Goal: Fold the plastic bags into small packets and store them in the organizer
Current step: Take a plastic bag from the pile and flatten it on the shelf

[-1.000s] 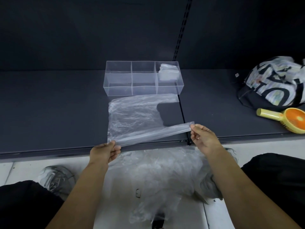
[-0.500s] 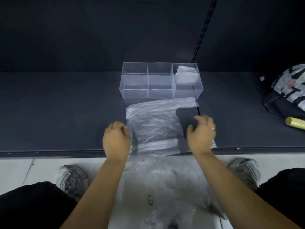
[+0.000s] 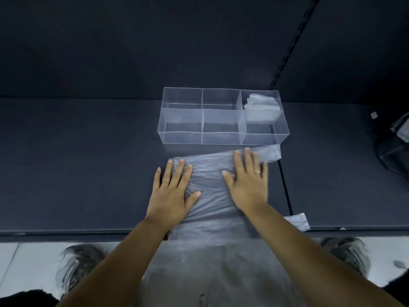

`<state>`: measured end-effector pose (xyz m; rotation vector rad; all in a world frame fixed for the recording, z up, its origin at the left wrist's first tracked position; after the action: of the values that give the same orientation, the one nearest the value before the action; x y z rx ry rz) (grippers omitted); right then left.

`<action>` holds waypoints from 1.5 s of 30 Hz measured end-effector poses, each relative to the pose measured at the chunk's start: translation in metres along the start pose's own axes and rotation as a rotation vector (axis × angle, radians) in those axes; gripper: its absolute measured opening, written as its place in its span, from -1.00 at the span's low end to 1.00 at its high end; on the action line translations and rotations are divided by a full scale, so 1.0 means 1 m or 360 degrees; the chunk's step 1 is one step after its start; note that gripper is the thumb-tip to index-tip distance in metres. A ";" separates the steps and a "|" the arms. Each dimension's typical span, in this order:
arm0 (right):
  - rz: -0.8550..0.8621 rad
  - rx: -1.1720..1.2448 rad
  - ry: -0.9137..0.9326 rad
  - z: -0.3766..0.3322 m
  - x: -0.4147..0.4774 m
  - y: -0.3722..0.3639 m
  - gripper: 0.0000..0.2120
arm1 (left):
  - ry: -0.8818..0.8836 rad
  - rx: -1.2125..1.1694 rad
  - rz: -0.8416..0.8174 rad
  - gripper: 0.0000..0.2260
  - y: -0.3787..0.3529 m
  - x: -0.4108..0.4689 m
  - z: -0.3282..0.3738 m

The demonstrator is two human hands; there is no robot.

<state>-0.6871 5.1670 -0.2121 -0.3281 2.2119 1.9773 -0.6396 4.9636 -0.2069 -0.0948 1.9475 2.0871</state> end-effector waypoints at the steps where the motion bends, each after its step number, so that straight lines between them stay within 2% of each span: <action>1: 0.0028 0.0003 -0.0077 0.020 0.000 0.004 -0.31 | 0.0005 0.0014 0.0000 -0.32 0.000 0.000 0.000; 5: 0.0188 0.0100 -0.0295 0.079 -0.002 0.026 -0.34 | 0.0027 -0.0135 0.0027 -0.27 0.004 -0.001 -0.002; 9: 0.0556 0.0716 -0.0486 0.108 -0.001 0.050 -0.60 | 0.0196 -0.0311 0.0103 -0.25 0.010 0.004 -0.015; 11: 0.0487 0.0975 -0.0653 0.121 0.011 0.055 -0.72 | 0.0196 -0.0235 0.0086 -0.23 0.011 0.004 -0.016; 13: 0.0364 0.1072 -0.0740 0.125 0.024 0.060 -0.79 | 0.0179 -0.0153 0.0064 -0.22 0.010 0.004 -0.015; 18: 0.0225 0.0915 -0.0800 0.119 0.045 0.064 -0.86 | 0.0199 -0.0064 0.0068 -0.22 0.007 0.004 -0.015; 20: 0.0213 0.0976 -0.0783 0.122 0.047 0.062 -0.86 | 0.0210 -0.0079 0.0077 -0.21 0.006 0.004 -0.015; 25: 0.0362 0.1534 -0.0678 0.146 0.042 0.063 -0.83 | 0.0239 -0.0064 0.0077 -0.20 0.005 0.004 -0.015; 27: 0.0343 0.1478 -0.0642 0.148 0.041 0.064 -0.81 | 0.0234 -0.0066 0.0078 -0.19 0.005 0.005 -0.015; 31: 0.0260 0.1086 -0.0627 0.133 0.047 0.063 -0.83 | 0.0234 -0.0026 0.0076 -0.19 0.005 0.005 -0.015; 34: 0.0327 0.0974 -0.0680 0.121 0.048 0.067 -0.87 | 0.0243 -0.0006 0.0070 -0.19 0.006 0.006 -0.015; 38: 0.0234 0.0838 -0.0681 0.116 0.052 0.067 -0.85 | 0.0250 -0.0007 0.0073 -0.20 0.006 0.005 -0.015; 41: 0.0180 0.0902 -0.0578 0.120 0.050 0.064 -0.79 | 0.0260 -0.0047 0.0071 -0.20 0.004 0.005 -0.017; 45: 0.0269 0.1174 -0.0482 0.134 0.042 0.070 -0.77 | 0.0243 -0.0024 0.0054 -0.22 0.002 0.005 -0.018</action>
<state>-0.7497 5.3046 -0.1715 0.2431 2.5993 1.0359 -0.6478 4.9466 -0.2074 -0.2323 2.0324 2.1746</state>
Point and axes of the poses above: each hand's wrist, its own x-axis towards the middle knuckle, its own y-axis out of the back of the hand, z = x × y, the point moved 6 cm from there along x, towards the middle knuckle, and after that the axes turned 6 degrees about -z, right-handed, at the moved point
